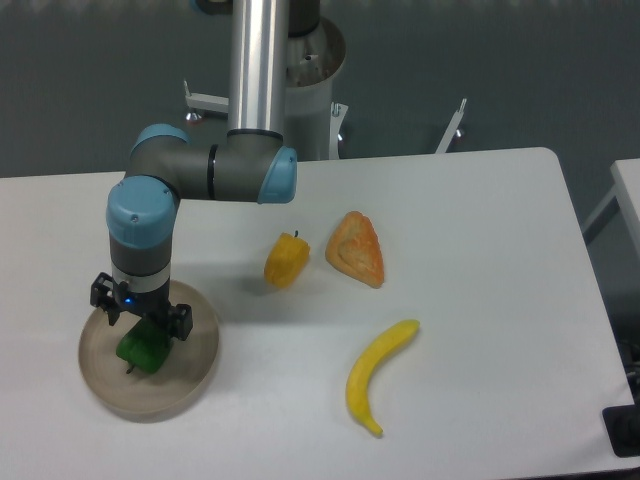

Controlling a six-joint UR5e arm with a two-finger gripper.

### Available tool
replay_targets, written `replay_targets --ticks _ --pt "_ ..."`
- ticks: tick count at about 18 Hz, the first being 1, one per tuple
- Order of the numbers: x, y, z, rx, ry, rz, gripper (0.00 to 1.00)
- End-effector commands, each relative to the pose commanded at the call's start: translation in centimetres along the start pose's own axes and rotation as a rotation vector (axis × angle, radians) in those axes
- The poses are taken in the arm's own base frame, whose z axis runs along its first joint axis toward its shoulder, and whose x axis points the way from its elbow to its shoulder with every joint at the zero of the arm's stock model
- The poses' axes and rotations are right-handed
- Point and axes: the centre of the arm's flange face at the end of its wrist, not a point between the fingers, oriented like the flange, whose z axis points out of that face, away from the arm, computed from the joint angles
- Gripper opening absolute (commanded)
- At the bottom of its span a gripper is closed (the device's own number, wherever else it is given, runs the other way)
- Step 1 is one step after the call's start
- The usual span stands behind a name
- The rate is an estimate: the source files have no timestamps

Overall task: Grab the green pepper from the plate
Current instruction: 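Lower the gripper onto the green pepper and close on it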

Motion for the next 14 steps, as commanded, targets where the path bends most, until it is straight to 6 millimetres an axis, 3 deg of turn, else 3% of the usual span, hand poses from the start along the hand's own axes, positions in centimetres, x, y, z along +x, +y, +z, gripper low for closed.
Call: replay_targets --ticks 2,5,8,14 --pt "0.0 0.0 0.3 -0.003 -0.004 0.001 0.97" --pt "0.1 -0.2 -0.1 0.003 -0.004 0.005 0.58" --pt "0.1 -0.4 -0.3 0.007 -0.006 0.020 0.36" --pt "0.2 -0.9 -1.9 0.031 -0.006 0.031 0.30"
